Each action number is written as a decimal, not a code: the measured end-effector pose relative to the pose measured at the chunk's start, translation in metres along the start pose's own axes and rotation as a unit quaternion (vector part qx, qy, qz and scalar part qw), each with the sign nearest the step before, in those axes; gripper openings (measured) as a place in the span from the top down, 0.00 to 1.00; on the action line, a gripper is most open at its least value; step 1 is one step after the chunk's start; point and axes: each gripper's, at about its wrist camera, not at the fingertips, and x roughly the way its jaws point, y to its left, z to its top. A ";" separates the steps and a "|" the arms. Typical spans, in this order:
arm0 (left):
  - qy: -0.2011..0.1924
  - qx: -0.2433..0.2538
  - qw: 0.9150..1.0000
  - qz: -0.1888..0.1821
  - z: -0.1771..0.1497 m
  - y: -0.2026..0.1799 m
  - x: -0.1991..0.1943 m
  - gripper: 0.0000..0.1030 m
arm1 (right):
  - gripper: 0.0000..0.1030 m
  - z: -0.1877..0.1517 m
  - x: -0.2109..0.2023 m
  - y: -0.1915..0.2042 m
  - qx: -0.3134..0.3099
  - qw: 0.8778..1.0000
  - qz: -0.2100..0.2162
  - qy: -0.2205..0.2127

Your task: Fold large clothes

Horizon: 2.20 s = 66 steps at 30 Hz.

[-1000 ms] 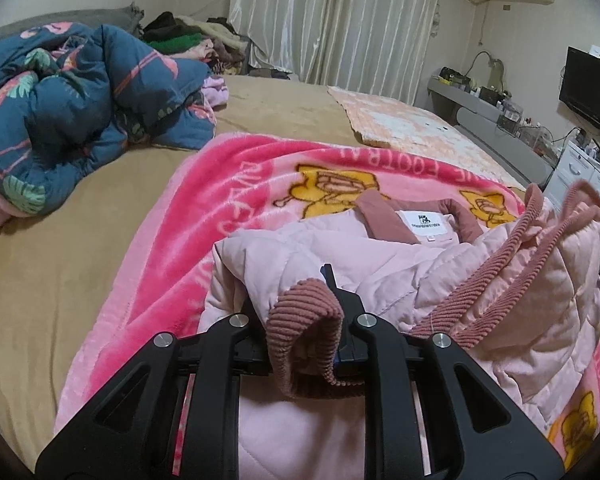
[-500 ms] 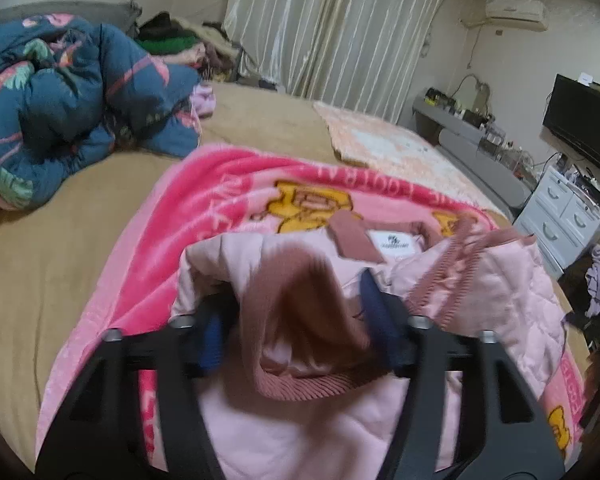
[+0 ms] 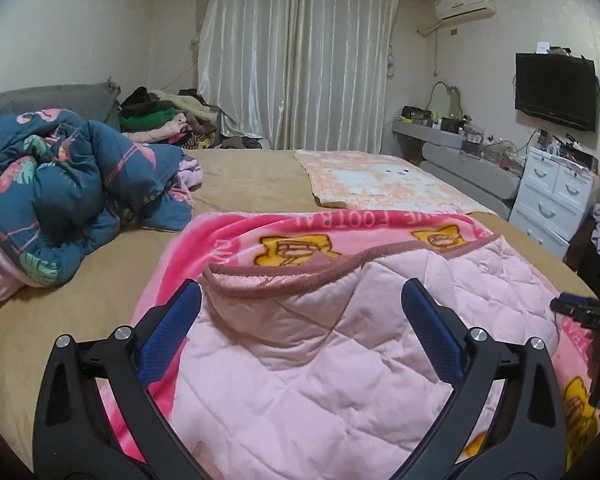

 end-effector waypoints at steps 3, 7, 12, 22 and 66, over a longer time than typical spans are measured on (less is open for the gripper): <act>0.001 0.009 1.000 0.013 -0.007 0.000 -0.006 0.09 | 0.05 -0.001 -0.012 0.003 -0.023 1.000 -0.004 -0.015; 0.023 0.019 0.999 0.030 -0.028 0.005 -0.010 0.09 | 0.04 -0.006 -0.015 0.001 -0.043 0.999 -0.015 -0.013; 0.101 -0.006 0.993 0.053 -0.073 0.027 0.006 0.09 | 0.04 -0.022 -0.006 -0.011 -0.049 0.998 -0.035 0.010; 0.162 -0.107 0.981 0.006 -0.119 0.066 0.042 0.09 | 0.04 -0.045 0.023 -0.041 -0.033 0.998 -0.036 0.049; 0.140 -0.084 0.986 0.023 -0.067 0.078 0.126 0.77 | 0.75 -0.001 0.082 -0.047 0.031 0.988 -0.116 0.094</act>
